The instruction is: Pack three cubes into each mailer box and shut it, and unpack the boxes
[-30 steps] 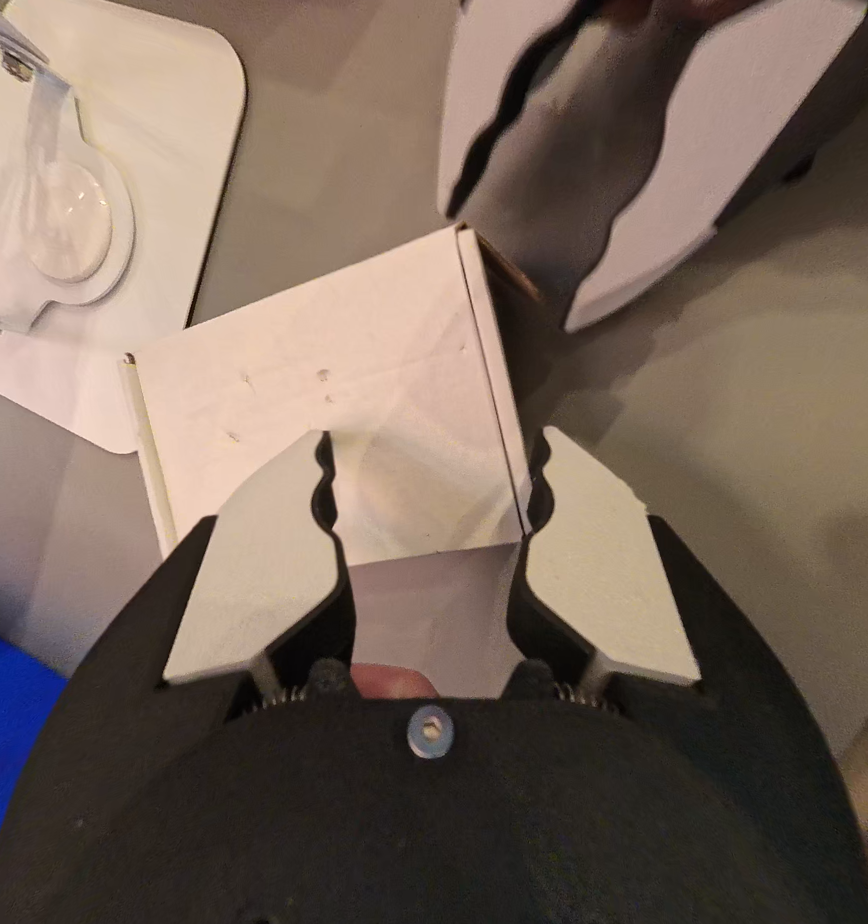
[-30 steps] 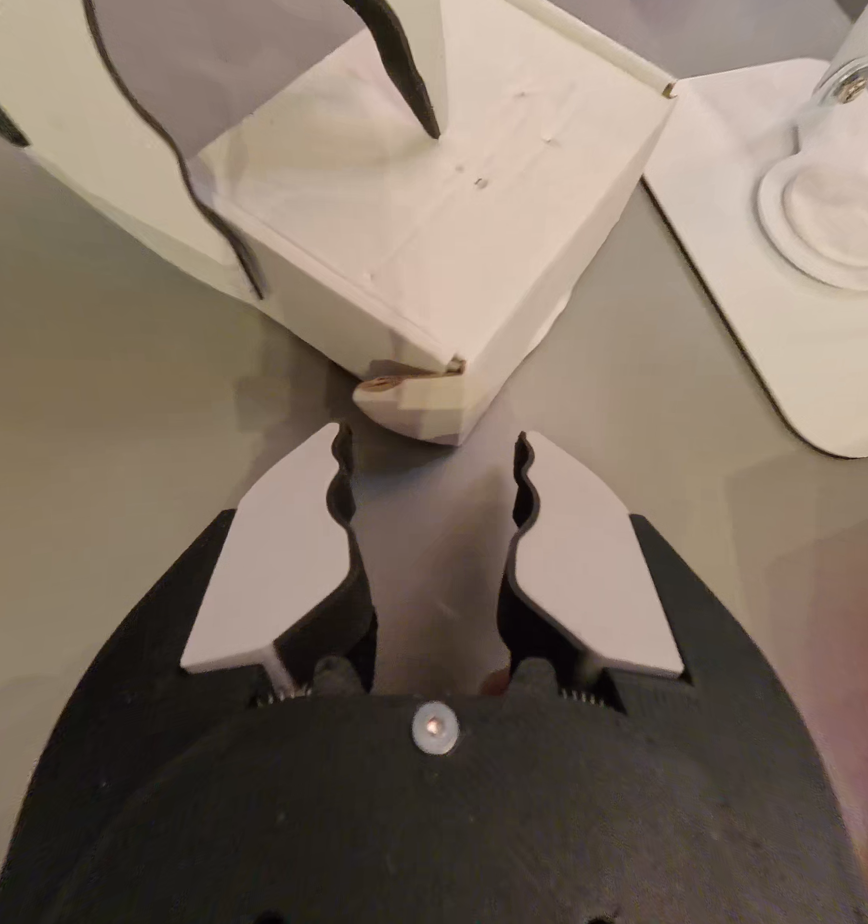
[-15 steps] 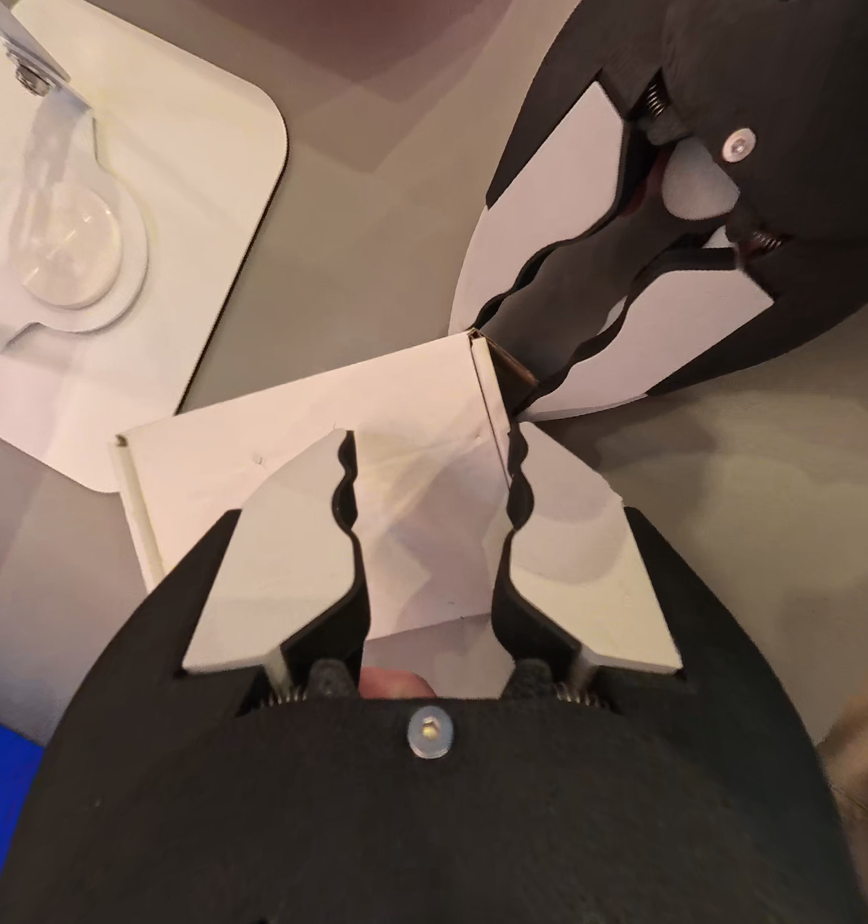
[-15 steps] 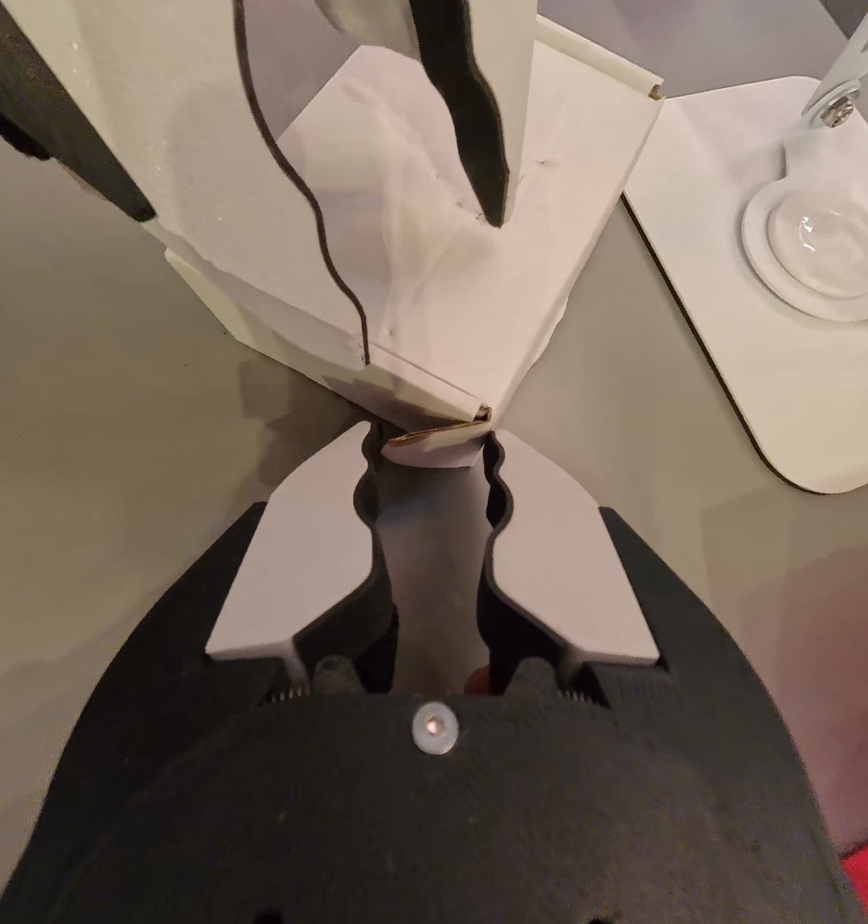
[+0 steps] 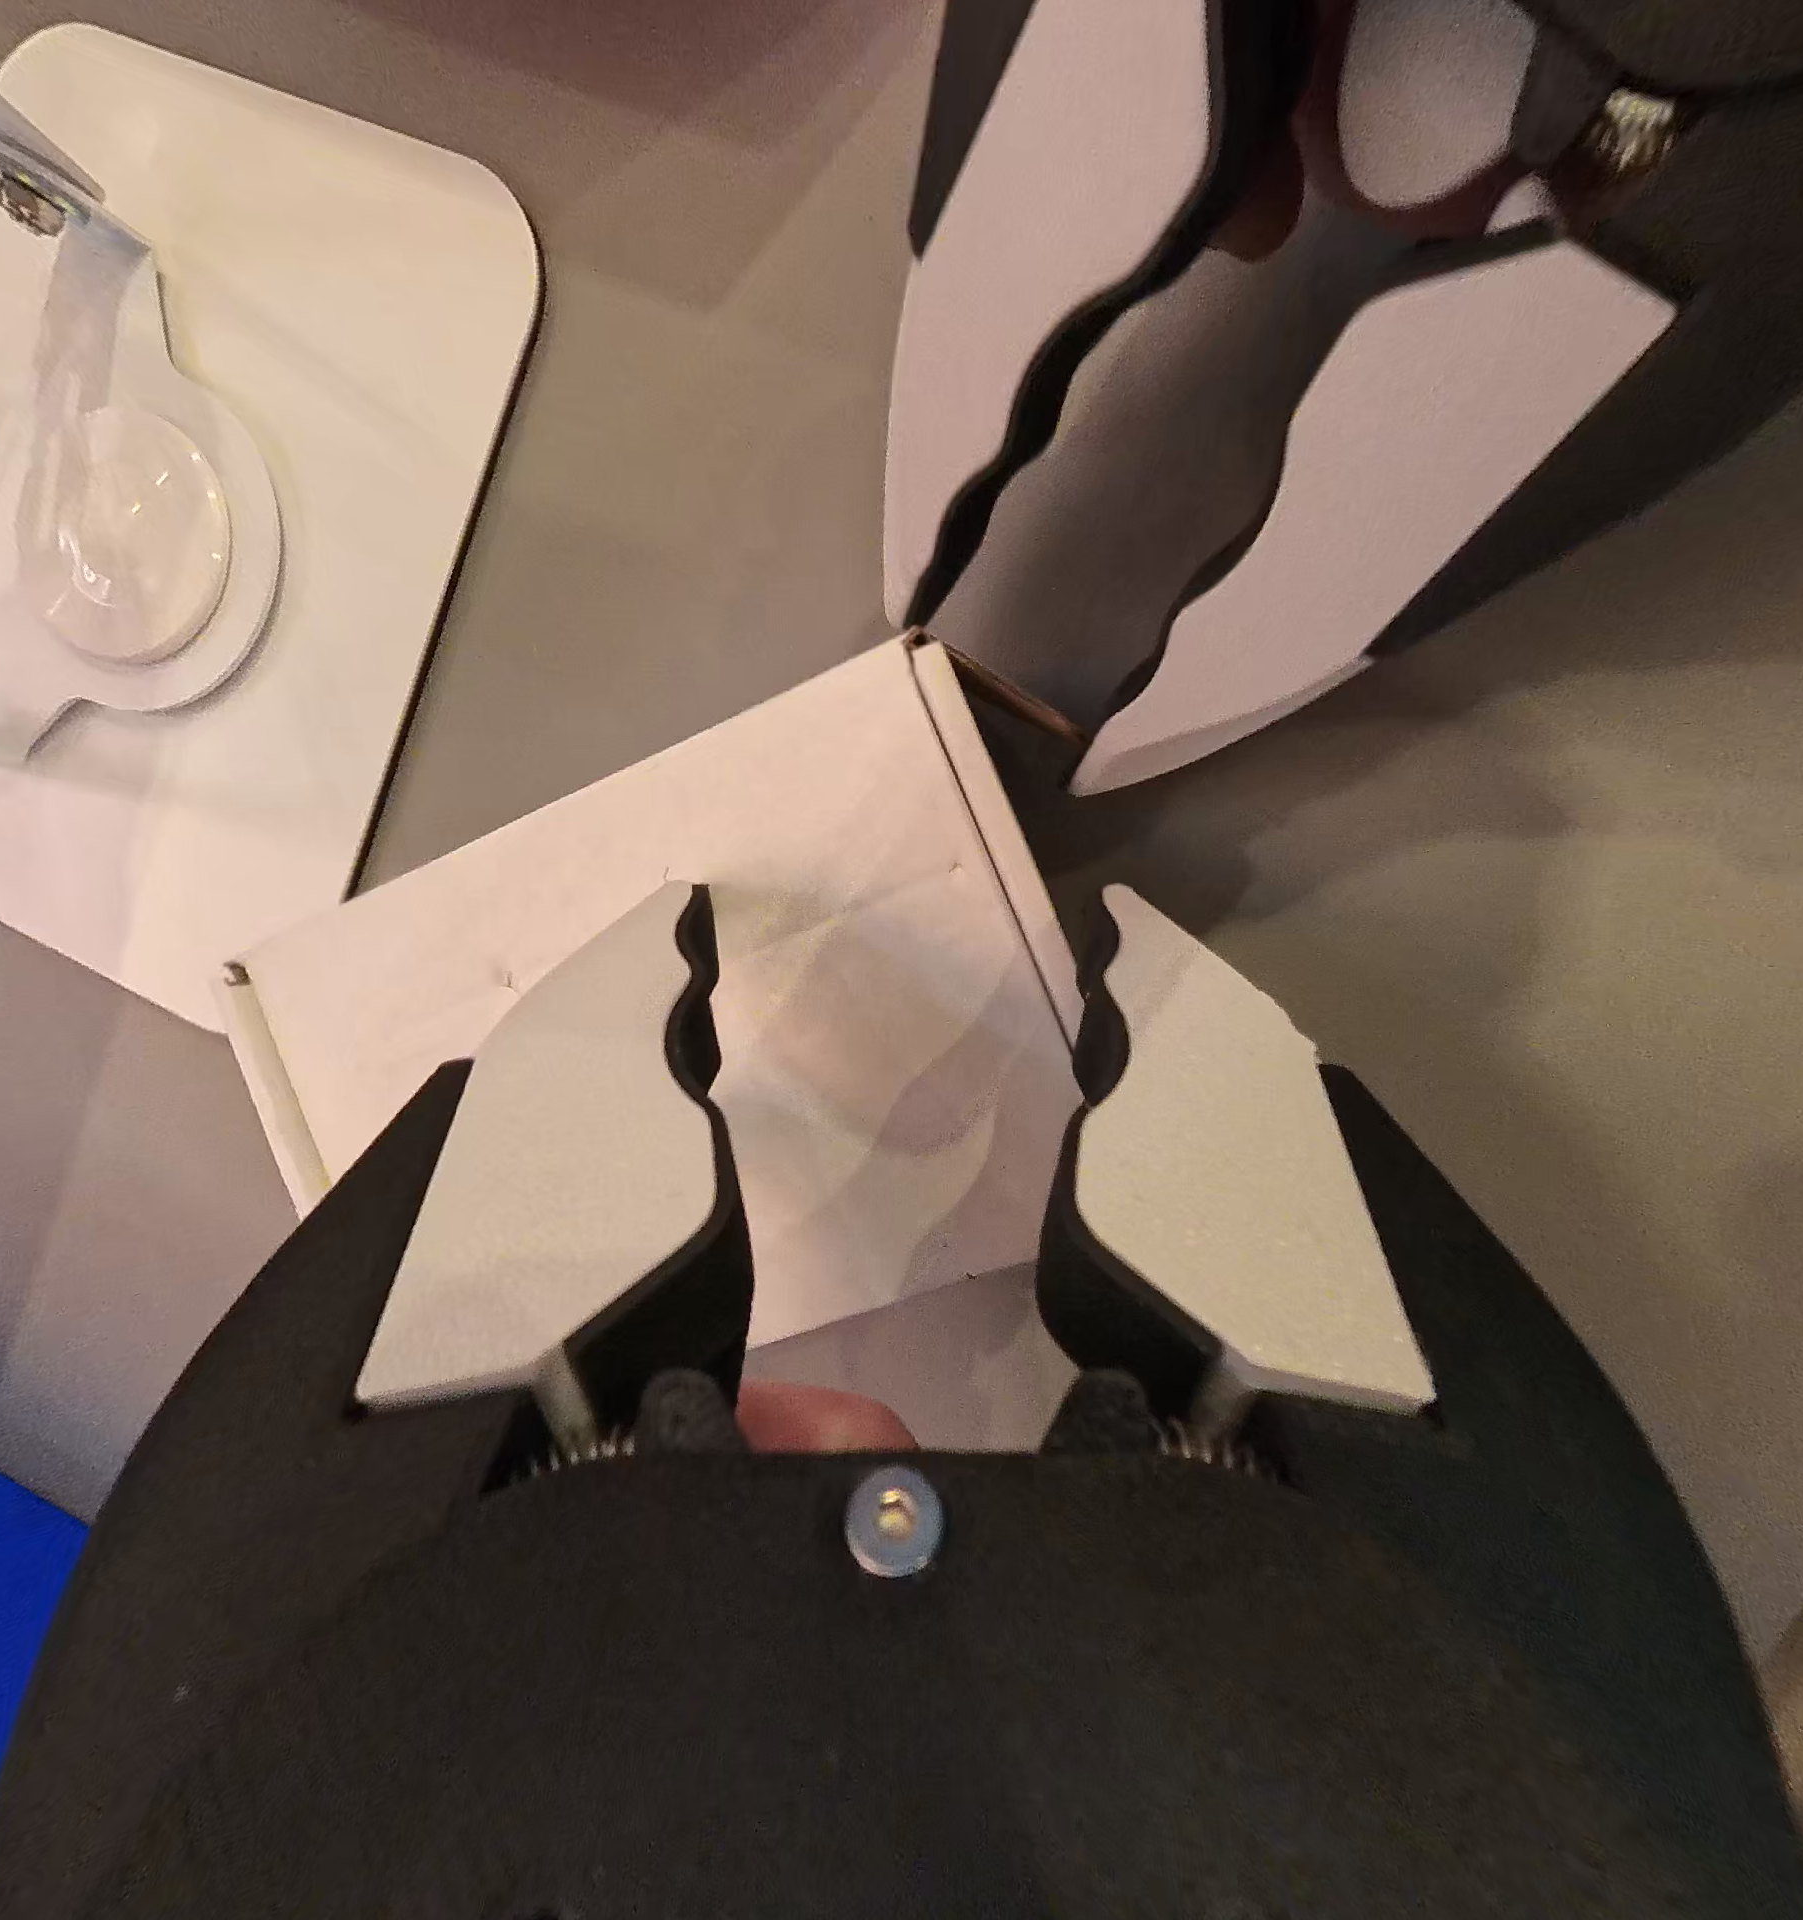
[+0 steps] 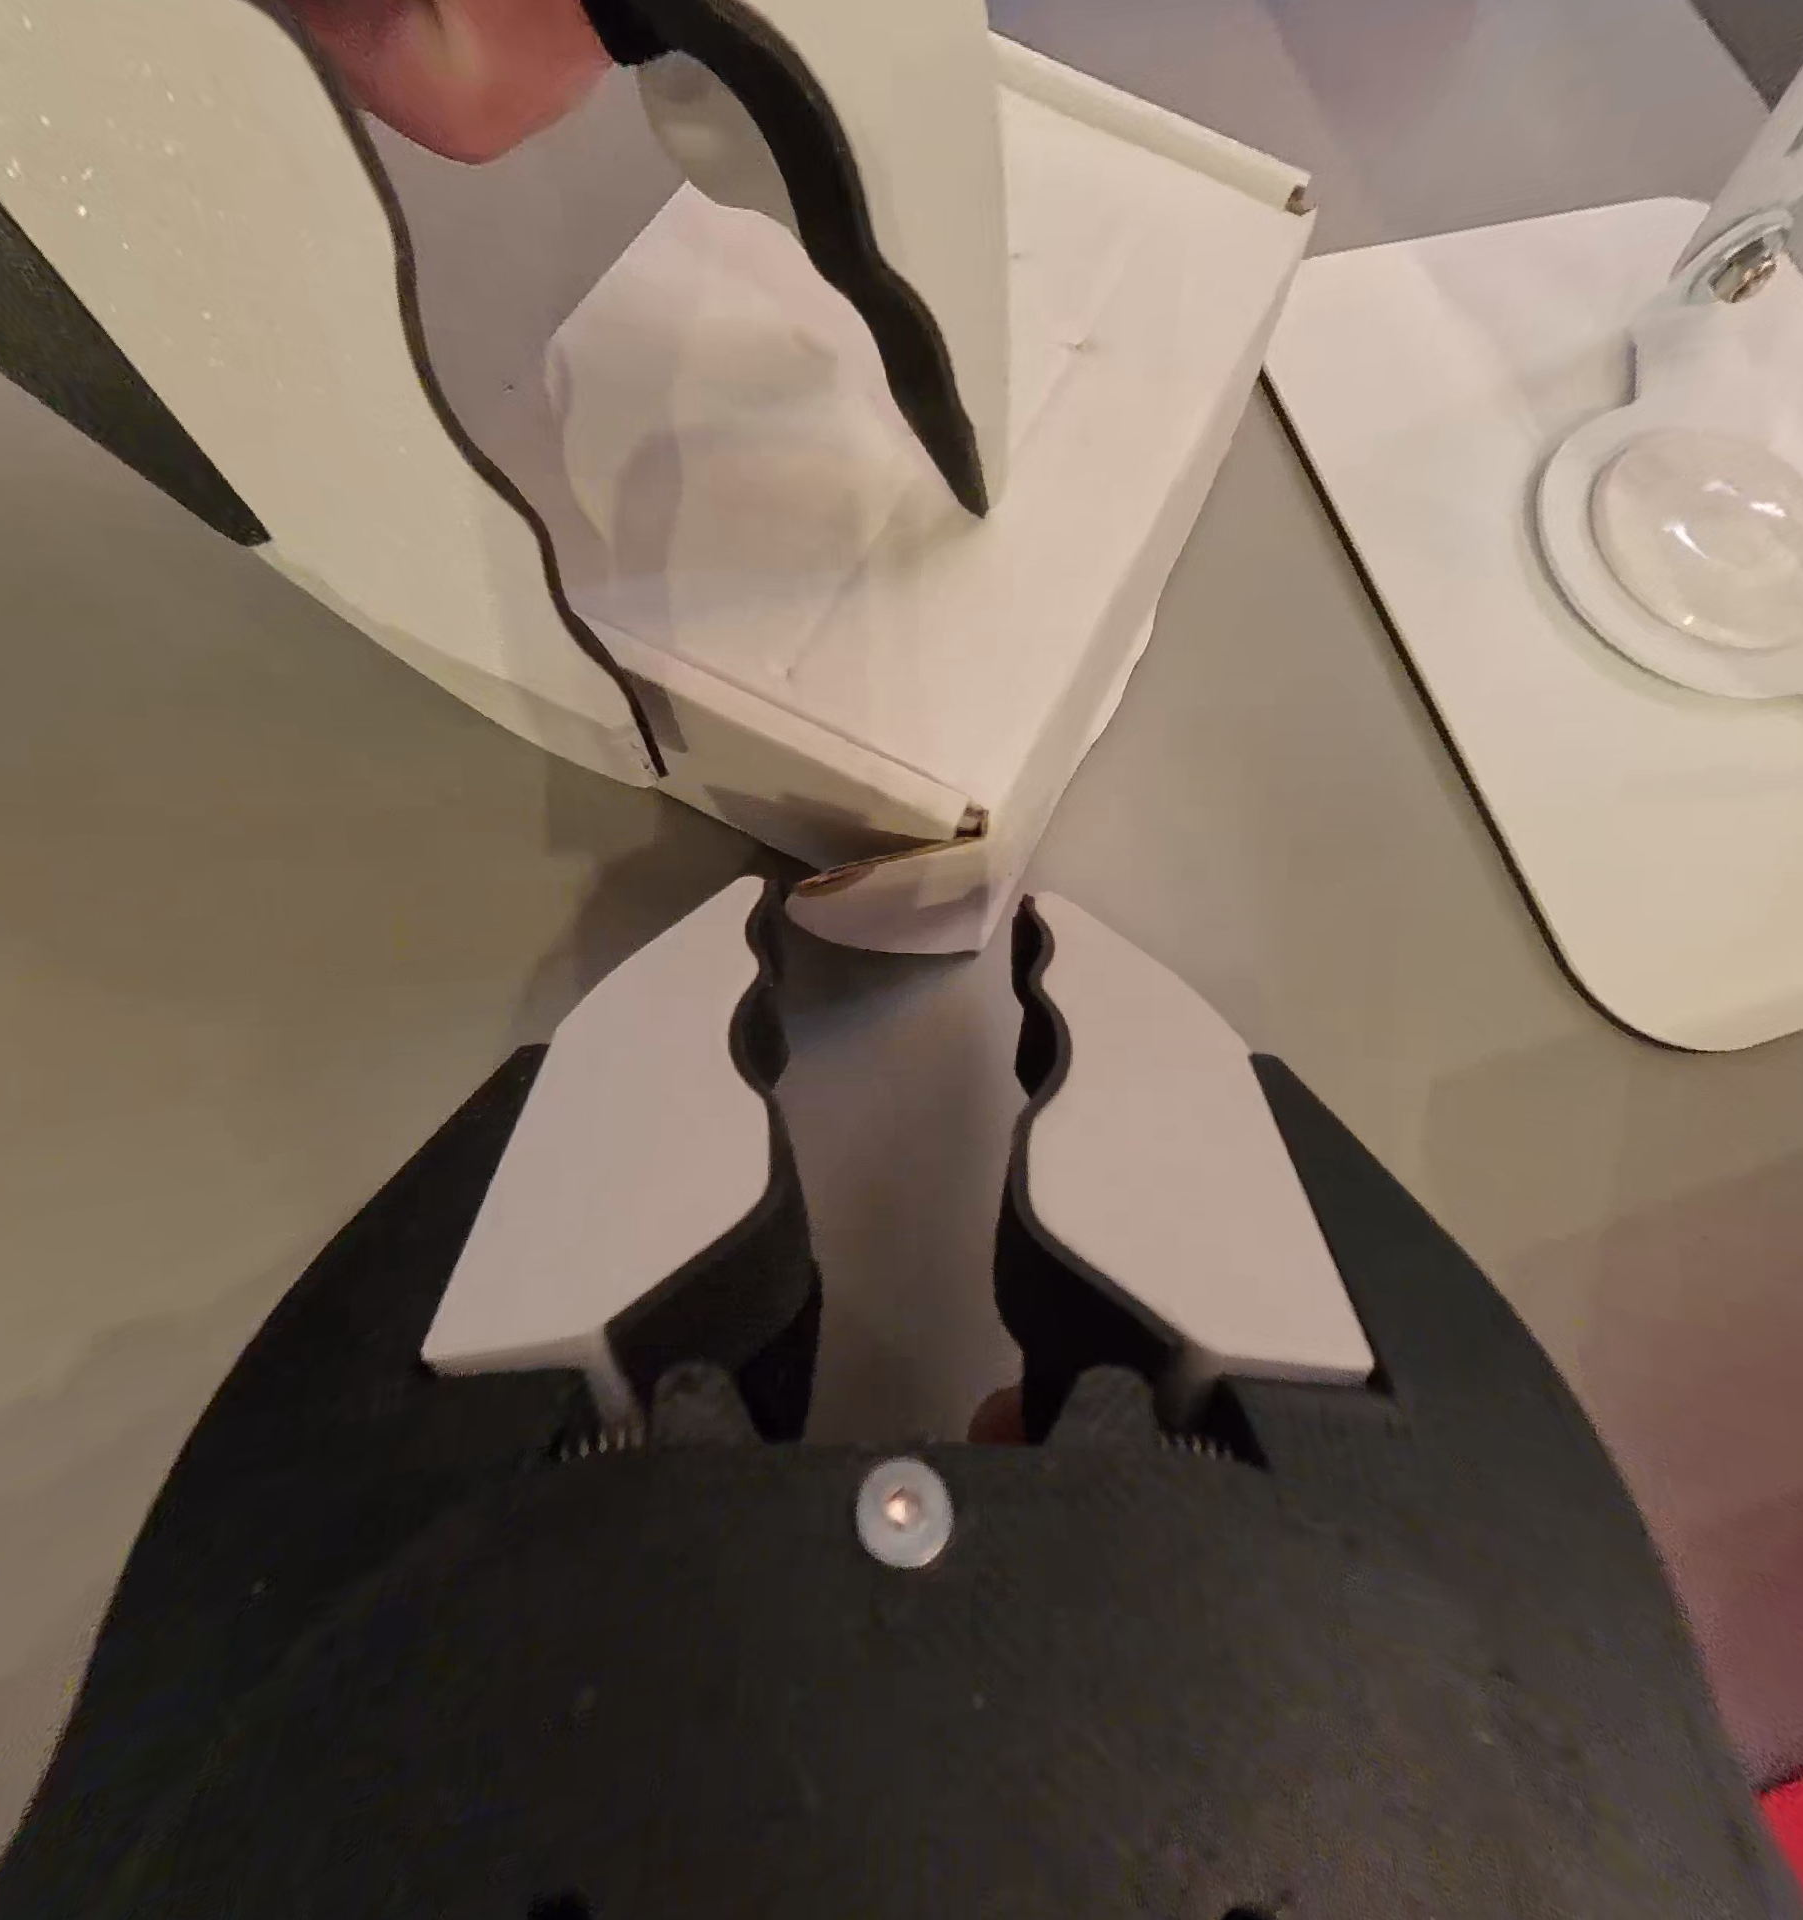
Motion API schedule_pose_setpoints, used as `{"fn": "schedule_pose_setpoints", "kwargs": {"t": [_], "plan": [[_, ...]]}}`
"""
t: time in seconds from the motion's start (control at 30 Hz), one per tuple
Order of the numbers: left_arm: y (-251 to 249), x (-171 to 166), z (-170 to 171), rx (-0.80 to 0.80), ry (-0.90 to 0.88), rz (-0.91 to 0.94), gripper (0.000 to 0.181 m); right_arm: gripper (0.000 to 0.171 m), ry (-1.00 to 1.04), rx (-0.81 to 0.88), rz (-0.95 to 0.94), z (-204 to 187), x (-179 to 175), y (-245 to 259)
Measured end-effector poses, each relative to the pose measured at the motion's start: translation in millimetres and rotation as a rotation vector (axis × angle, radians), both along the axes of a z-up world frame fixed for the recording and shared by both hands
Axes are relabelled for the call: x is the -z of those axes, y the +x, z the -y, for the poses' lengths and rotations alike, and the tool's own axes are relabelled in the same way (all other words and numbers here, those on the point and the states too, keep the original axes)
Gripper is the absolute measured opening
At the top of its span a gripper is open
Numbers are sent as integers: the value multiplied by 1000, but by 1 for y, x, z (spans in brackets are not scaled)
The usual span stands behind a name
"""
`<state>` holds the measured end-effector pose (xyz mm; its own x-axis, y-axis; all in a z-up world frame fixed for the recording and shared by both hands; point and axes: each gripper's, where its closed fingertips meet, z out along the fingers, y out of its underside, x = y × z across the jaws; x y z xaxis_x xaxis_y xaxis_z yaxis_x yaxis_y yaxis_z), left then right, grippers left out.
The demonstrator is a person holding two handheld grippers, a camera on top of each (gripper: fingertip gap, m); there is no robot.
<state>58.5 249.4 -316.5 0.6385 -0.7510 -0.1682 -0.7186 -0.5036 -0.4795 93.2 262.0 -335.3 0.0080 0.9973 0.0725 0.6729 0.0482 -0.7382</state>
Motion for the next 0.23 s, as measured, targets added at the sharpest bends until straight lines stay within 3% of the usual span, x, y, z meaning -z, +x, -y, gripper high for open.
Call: {"fn": "schedule_pose_setpoints", "kwargs": {"t": [0.03, 0.13, 0.23], "plan": [[0, 0, 1, -5, 1, 5, 67, 40, 16, 8, 13, 1, 3, -1], [-1, 0, 6, 25, 4, -3, 67, 57, -16, 19, 14, 9, 7, -6], [-2, -1, 11, 34, 11, 41, 67, 54, 2, 70, 15, 5, 8, -9]]}}
